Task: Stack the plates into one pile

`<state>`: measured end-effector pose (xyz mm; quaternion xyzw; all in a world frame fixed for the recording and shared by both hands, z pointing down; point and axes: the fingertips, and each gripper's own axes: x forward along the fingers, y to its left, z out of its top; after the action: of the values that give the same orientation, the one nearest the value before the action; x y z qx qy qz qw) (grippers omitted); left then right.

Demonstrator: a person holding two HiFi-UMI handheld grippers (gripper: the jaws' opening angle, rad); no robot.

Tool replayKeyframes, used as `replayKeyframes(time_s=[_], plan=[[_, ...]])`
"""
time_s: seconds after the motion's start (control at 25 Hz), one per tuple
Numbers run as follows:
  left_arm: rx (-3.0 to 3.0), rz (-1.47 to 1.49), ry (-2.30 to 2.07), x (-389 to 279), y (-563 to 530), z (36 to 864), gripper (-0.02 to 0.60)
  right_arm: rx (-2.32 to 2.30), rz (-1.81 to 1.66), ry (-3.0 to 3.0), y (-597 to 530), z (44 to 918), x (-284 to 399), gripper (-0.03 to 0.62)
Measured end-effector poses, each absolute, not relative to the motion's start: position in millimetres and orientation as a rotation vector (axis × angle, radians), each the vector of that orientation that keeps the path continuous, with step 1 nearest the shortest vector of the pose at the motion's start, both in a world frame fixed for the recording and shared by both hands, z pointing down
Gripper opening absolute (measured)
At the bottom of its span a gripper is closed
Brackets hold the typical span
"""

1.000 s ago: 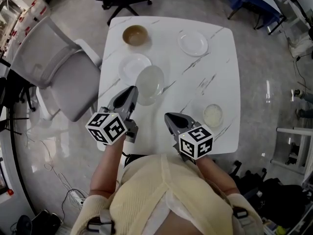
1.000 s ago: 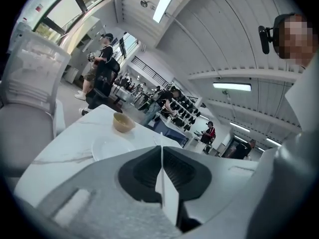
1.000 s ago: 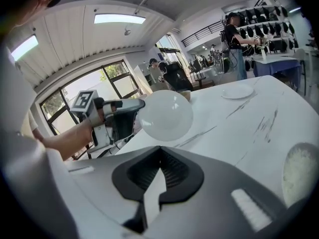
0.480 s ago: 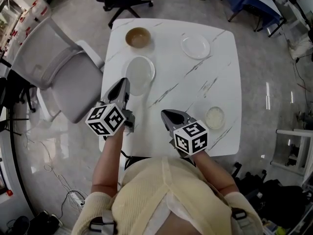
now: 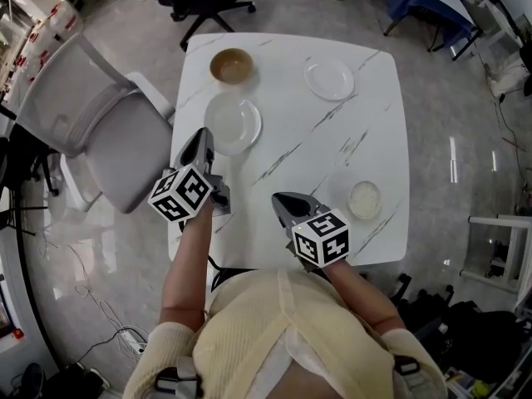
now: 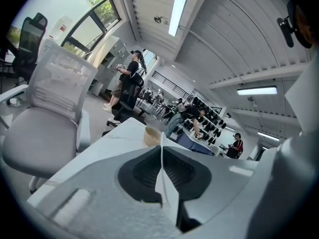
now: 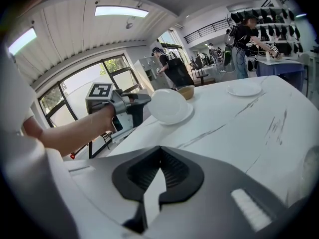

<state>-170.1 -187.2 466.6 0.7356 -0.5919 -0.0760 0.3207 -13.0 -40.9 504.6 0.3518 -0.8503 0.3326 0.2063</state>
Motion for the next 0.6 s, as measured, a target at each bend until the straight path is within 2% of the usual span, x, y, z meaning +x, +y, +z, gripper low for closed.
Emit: replayKeyframes(time_s=[0.6], plan=[[1.76, 0.028, -1.69, -200.2, -196.0, 518.9, 0.04, 1.004, 0.953, -2.349, -36.2, 508.2, -6.6, 0.002]])
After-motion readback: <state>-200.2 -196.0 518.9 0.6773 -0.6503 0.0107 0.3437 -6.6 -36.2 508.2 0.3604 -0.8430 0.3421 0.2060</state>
